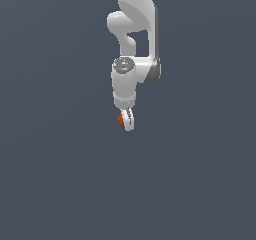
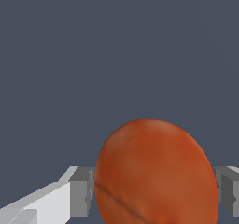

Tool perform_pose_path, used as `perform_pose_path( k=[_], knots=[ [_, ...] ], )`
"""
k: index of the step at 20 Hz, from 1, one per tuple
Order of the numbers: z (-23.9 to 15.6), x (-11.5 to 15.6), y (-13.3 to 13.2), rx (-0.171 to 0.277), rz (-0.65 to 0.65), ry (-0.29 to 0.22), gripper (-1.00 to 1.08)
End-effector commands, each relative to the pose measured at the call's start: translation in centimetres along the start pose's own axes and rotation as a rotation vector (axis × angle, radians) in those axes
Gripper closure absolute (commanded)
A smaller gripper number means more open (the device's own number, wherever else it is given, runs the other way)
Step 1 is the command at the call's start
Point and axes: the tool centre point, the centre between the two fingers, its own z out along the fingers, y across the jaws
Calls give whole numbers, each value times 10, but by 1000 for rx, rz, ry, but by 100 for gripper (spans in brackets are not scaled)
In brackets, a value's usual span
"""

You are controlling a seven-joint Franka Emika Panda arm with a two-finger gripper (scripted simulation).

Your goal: Pick up the object and move it to a goal position.

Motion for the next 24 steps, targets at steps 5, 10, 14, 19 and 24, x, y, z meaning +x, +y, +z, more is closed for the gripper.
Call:
perform_pose_path(
  k=[5, 10, 14, 19, 24],
  knots=[
    [-56, -24, 5, 2, 1, 1, 108],
    [-108, -46, 10, 2, 2, 3, 108],
    [-152, -65, 14, 2, 2, 5, 108],
    [-204, -87, 18, 2, 3, 7, 108],
    [-255, -110, 23, 2, 3, 7, 108]
  ],
)
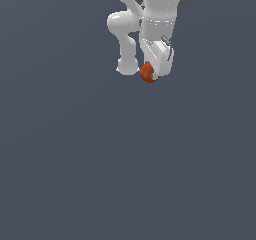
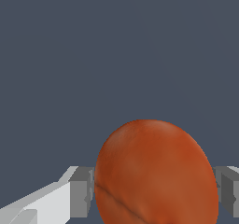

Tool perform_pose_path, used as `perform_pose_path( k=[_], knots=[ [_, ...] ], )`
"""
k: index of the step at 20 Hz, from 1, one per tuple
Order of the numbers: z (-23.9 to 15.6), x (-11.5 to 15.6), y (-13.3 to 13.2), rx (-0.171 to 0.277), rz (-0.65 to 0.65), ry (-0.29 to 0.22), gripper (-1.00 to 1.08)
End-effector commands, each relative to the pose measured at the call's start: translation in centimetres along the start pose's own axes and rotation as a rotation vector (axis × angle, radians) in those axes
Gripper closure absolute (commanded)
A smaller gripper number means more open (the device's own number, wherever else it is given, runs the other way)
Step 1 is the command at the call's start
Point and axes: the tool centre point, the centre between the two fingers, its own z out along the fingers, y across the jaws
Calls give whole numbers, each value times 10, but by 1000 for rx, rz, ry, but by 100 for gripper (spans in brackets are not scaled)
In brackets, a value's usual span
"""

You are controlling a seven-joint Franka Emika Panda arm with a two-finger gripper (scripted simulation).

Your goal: Pick up the object and move it to a goal position.

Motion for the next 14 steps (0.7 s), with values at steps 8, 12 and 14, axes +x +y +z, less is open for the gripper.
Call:
perform_pose_path(
  k=[8, 12, 14],
  knots=[
    [-97, -42, 7, 1, -2, -2, 108],
    [-129, -57, 8, 1, -2, -3, 108],
    [-141, -62, 8, 0, -3, -4, 108]
  ],
)
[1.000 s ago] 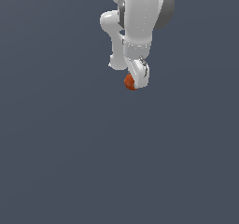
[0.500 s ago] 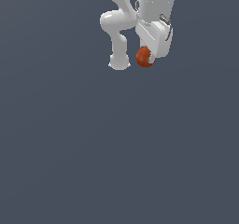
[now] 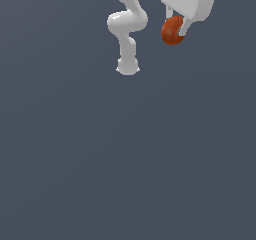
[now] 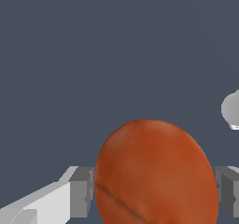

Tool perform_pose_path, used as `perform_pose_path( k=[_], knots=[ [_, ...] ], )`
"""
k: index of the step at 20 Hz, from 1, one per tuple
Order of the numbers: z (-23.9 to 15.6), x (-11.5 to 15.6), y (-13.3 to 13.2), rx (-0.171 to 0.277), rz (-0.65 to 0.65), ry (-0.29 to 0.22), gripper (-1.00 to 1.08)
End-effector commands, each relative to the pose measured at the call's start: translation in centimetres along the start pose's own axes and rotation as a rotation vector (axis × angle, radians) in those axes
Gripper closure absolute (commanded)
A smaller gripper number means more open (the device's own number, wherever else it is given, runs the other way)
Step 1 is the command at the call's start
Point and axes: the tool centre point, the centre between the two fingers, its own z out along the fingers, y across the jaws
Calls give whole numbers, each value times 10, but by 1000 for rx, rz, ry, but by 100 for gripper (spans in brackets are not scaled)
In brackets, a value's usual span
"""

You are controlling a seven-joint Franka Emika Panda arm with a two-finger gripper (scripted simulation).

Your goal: Pick up the object and move it to a goal position.

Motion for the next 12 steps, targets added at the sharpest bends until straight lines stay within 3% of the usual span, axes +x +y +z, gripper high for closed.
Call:
perform_pose_path(
  k=[1, 12],
  knots=[
    [-17, -7, 1, 0, 0, -1, 108],
    [-47, -21, -1, 0, -1, -2, 108]
  ],
)
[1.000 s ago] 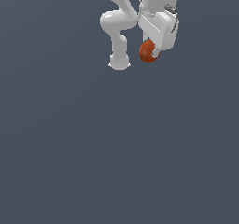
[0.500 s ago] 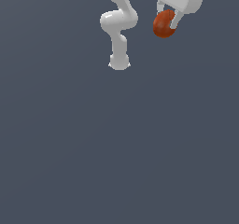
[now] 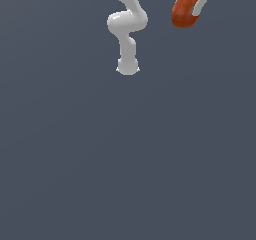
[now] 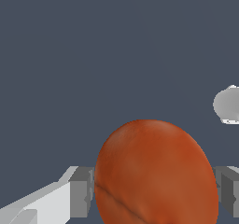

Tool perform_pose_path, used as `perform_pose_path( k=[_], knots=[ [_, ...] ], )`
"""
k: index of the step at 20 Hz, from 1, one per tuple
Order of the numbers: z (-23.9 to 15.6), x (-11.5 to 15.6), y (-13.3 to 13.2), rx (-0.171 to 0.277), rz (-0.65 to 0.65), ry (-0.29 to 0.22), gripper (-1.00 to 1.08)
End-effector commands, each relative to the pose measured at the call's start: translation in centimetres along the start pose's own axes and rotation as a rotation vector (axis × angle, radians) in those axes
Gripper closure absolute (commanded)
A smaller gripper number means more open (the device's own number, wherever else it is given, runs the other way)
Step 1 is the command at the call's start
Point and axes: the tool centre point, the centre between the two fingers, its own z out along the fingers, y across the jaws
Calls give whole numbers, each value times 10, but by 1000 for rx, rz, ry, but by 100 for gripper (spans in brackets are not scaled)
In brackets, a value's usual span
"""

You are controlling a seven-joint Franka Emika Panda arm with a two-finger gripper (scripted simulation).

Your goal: Pick up the object and move it to a goal position.

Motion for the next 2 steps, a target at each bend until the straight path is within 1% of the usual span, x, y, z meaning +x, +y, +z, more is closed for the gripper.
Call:
perform_pose_path(
  k=[1, 2],
  knots=[
    [-3, -1, 0, 1, 0, 0, 108],
    [-3, -1, 0, 1, 0, 0, 108]
  ],
)
